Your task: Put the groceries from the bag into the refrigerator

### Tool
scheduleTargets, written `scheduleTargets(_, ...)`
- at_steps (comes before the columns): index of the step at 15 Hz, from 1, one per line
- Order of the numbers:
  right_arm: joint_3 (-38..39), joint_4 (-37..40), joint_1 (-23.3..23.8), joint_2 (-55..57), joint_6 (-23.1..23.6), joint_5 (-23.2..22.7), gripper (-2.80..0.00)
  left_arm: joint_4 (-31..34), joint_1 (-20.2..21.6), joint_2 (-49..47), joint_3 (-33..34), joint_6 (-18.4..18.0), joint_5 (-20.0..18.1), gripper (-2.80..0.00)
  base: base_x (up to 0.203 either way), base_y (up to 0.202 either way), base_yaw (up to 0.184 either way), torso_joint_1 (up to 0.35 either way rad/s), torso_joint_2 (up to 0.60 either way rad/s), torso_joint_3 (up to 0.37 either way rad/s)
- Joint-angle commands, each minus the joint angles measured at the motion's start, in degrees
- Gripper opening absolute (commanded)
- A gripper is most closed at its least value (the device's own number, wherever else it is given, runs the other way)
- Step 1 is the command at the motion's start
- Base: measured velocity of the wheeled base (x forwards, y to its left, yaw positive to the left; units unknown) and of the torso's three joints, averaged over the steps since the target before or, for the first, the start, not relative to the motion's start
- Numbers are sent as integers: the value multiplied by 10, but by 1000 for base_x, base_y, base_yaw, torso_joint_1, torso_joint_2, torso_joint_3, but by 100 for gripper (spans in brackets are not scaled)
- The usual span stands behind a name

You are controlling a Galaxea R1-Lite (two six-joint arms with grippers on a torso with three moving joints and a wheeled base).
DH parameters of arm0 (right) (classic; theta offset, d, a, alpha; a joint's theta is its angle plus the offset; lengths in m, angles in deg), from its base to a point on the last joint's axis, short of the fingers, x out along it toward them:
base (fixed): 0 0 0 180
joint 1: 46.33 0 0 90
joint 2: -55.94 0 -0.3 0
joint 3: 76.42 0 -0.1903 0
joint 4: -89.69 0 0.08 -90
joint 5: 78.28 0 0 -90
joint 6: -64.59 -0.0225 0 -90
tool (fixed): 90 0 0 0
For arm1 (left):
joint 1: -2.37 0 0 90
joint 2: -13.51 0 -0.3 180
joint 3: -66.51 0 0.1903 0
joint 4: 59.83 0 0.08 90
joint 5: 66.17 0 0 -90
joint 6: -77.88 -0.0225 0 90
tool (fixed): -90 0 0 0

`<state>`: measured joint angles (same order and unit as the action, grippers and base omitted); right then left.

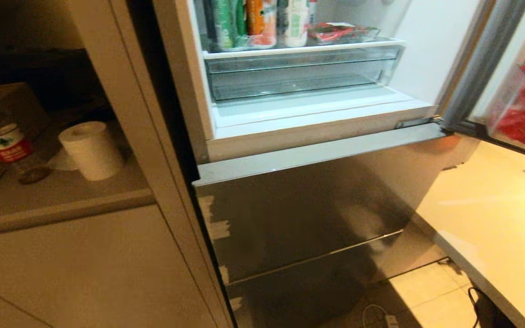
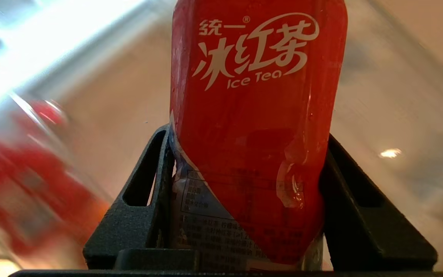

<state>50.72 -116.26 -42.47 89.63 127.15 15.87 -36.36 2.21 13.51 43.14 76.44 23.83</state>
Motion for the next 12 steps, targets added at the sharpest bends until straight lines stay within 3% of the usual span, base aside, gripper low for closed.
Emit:
scheduleTargets(1, 0, -2, 0, 4, 4, -2, -280, 0, 0, 0, 0, 0, 0, -280, 1, 12, -183, 0, 1, 11)
scheduleTargets(5, 7, -2, 0, 24, 5, -26, -280, 1, 0, 0, 0, 0, 0, -280, -2, 5, -125, 2, -1, 5)
scheduleTargets(7, 2, 2, 0, 48, 3, -34, -280, 1, 0, 0, 0, 0, 0, -280, 0, 0, 0, 0, 0, 0)
scheduleTargets(10, -12, 53, 2, 82, -2, -109, -280, 0, 0, 0, 0, 0, 0, -280, 0, 0, 0, 0, 0, 0)
scheduleTargets(12, -29, 73, 9, 106, -1, -120, -280, 0, 0, 0, 0, 0, 0, -280, 0, 0, 0, 0, 0, 0)
